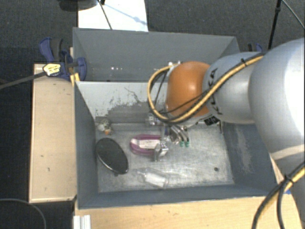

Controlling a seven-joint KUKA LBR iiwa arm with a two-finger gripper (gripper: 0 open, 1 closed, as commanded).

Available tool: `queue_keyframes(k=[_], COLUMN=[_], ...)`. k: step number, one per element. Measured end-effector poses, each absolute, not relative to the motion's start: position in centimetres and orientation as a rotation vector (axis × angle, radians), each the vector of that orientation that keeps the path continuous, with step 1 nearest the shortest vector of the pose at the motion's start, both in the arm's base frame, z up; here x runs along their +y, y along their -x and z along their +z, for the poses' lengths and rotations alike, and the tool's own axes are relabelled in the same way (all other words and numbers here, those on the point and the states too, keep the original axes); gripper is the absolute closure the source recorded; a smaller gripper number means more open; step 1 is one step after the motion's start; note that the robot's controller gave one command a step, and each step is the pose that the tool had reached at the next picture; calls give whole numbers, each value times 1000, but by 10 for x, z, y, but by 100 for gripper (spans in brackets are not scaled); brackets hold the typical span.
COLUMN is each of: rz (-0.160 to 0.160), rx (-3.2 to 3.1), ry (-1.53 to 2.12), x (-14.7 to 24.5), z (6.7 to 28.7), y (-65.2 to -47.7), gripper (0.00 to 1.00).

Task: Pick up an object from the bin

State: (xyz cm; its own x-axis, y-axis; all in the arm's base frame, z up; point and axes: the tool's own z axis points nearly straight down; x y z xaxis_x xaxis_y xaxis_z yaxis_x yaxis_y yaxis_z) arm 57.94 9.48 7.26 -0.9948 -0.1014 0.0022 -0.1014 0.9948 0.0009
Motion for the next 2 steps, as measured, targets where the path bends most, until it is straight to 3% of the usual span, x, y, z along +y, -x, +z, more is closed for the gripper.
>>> queue_keyframes(k=[1, 2], rz=[-1, 1], rx=[-3138, -3131], ry=[-155, -356], x=[95, 73], z=[76, 234], y=[-580, -589], gripper=[100, 100])
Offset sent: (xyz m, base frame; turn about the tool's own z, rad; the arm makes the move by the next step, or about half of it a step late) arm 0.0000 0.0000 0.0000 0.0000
